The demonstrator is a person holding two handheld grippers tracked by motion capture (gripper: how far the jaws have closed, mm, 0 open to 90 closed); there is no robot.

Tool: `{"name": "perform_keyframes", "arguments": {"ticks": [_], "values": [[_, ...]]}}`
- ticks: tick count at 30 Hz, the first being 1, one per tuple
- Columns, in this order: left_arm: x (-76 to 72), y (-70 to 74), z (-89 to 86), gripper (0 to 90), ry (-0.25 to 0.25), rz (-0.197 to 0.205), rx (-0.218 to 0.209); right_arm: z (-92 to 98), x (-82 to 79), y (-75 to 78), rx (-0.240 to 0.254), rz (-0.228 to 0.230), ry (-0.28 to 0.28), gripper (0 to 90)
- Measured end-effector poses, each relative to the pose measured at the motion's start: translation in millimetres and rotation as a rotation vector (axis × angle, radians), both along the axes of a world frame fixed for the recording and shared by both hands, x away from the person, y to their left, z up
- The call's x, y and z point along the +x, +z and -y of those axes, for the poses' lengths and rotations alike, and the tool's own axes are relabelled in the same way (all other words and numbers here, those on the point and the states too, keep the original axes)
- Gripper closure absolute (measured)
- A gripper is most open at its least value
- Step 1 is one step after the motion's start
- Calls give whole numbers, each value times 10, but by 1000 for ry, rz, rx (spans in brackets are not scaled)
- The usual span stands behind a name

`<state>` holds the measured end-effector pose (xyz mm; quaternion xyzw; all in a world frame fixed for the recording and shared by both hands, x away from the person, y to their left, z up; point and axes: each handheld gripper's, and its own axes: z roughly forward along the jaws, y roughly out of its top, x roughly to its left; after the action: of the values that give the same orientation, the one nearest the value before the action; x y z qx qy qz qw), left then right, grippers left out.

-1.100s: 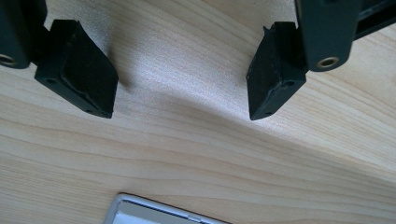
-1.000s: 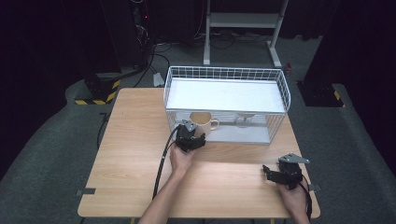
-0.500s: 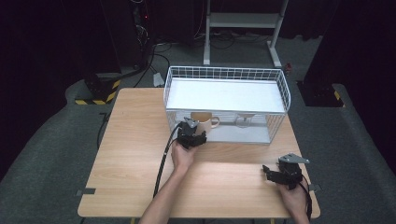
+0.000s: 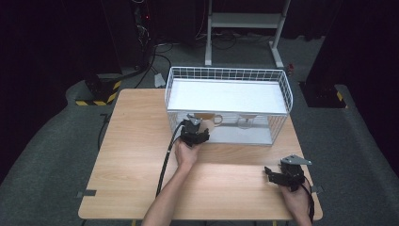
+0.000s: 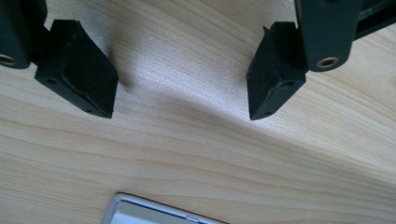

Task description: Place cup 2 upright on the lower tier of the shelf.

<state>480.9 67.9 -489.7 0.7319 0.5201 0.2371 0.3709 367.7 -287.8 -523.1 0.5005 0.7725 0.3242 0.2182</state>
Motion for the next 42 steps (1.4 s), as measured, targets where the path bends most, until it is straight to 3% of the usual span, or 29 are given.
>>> {"name": "perform_keyframes", "arguments": {"ticks": [3,5,8,9,12,25,30,32,36,38,42], "values": [[30,-3,-24,401,-1,-12,-37,0,0,0,0,0,0,249],[39,-13,-17,410,6,-12,-40,0,0,0,0,0,0,249],[43,-10,-13,427,41,-4,-4,0,0,0,0,0,0,249],[70,-13,-19,427,-11,-10,-9,0,0,0,0,0,0,249],[92,4,6,431,13,-12,3,0,0,0,0,0,0,249],[190,-43,46,441,36,-29,-26,0,0,0,0,0,0,249],[202,-46,45,443,45,-42,-1,1,-1,0,-1,1,3,249],[197,-43,53,445,46,-41,-30,-1,-3,0,0,-1,1,249],[182,-15,25,419,6,-26,-5,-1,-3,0,0,-1,1,249],[161,-13,27,401,18,-16,9,-1,-3,0,0,-1,1,249],[132,-9,-7,379,-6,-23,29,-1,-2,0,0,-1,1,249]]}}
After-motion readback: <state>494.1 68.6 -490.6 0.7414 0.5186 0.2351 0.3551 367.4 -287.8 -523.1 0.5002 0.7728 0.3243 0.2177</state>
